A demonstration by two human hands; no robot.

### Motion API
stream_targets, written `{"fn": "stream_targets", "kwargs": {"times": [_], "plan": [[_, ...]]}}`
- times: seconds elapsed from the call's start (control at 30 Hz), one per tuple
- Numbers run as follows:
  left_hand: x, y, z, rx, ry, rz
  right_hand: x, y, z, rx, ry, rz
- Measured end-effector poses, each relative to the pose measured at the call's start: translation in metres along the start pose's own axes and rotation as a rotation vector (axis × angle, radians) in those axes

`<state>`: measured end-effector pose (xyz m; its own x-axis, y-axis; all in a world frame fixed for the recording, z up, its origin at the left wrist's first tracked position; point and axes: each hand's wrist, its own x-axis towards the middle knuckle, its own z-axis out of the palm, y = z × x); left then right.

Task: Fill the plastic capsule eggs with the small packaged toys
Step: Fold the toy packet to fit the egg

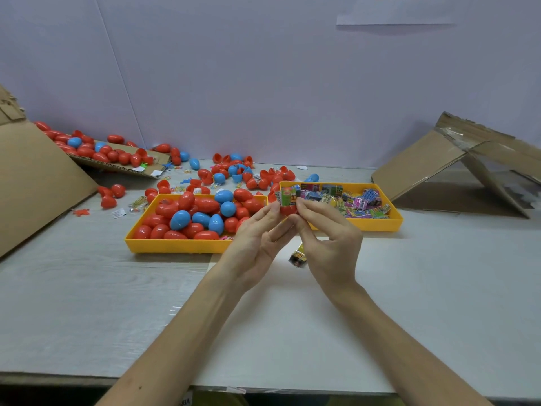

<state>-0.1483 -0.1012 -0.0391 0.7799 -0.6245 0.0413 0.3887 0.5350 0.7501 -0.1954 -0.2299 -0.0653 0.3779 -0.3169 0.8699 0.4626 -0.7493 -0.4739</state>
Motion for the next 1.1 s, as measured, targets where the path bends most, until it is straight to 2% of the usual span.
{"fn": "stream_targets", "kwargs": {"times": [0.23, 0.33, 0.57, 0.83, 1.1], "plan": [[-0.0007, 0.0005, 0.0024, 0.125, -0.033, 0.008, 0.0029, -0.0046, -0.0003, -0.083, -0.037, -0.055], [-0.0006, 0.0008, 0.0007, 0.114, -0.044, -0.006, 0.0038, -0.0036, -0.0001, -0.052, -0.039, -0.001], [0.0008, -0.0028, -0.0004, 0.138, -0.062, -0.040, 0.0024, 0.0029, -0.0021, -0.042, 0.009, -0.046], [0.0005, -0.0009, 0.0019, 0.068, -0.081, -0.083, 0.0060, -0.0045, -0.0027, -0.033, -0.068, 0.024], [-0.0011, -0.0026, 0.0024, 0.161, -0.080, -0.067, 0.0041, 0.0042, -0.0012, -0.028, -0.017, -0.085]]}}
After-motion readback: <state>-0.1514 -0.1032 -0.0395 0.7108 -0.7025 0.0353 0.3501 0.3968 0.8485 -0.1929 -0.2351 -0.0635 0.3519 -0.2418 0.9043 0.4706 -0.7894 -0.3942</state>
